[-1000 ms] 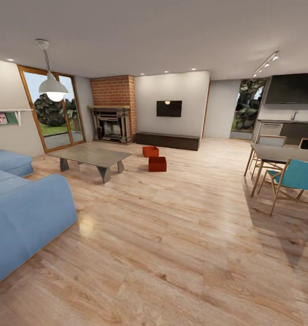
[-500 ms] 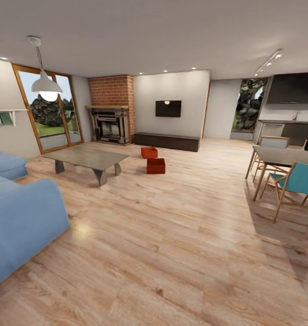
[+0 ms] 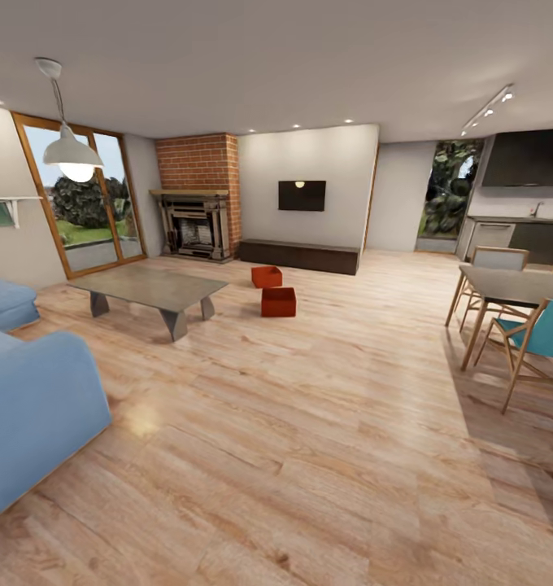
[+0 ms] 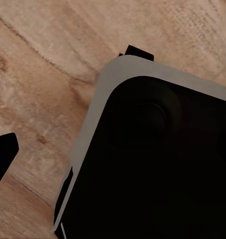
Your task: Move the two storage containers from the living room to the garage. In the garage, place one container on the floor and stack the other container on top of it (either order is fine).
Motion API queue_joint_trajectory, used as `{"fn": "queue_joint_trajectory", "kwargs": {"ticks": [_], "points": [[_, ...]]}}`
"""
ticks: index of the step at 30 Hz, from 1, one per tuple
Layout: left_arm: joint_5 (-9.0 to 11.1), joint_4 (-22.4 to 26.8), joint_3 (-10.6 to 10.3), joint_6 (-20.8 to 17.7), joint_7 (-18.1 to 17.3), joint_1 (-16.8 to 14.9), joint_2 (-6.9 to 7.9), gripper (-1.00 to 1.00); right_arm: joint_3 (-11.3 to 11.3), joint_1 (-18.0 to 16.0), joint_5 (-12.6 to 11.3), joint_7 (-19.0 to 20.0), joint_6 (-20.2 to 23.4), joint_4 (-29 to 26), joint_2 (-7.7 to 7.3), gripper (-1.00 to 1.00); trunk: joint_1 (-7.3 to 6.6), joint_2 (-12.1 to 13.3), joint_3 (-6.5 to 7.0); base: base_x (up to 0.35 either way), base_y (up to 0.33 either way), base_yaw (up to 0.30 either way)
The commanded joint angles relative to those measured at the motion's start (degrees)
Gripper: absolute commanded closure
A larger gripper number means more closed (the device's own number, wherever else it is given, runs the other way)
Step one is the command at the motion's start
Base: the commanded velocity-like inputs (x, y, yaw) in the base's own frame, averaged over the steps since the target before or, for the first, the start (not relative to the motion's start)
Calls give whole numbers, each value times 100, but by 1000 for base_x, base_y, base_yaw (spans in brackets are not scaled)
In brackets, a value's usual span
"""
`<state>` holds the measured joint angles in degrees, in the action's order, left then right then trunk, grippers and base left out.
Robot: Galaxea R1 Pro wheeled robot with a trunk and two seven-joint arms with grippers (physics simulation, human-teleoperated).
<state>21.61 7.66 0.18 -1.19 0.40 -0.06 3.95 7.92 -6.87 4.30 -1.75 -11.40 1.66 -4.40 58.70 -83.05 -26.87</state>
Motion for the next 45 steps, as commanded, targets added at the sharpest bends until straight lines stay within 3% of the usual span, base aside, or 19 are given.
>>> {"fn": "queue_joint_trajectory", "kwargs": {"ticks": [1, 29, 45], "points": [[27, 8, 0, -13, 4, 0, 0, -100, 17, -8, 45, -18, -29, 18, -3, -100, 3, -3, -6, 319, -97, 0], [27, 8, 0, -13, 4, -1, 5, -100, 17, -8, 45, -19, -29, 17, -3, -100, 3, -3, -6, 319, -105, 0], [52, 8, 9, -13, 4, -1, 66, -100, 17, -8, 45, -19, -29, 18, -8, -100, 3, -3, -6, 322, -9, 0]]}}
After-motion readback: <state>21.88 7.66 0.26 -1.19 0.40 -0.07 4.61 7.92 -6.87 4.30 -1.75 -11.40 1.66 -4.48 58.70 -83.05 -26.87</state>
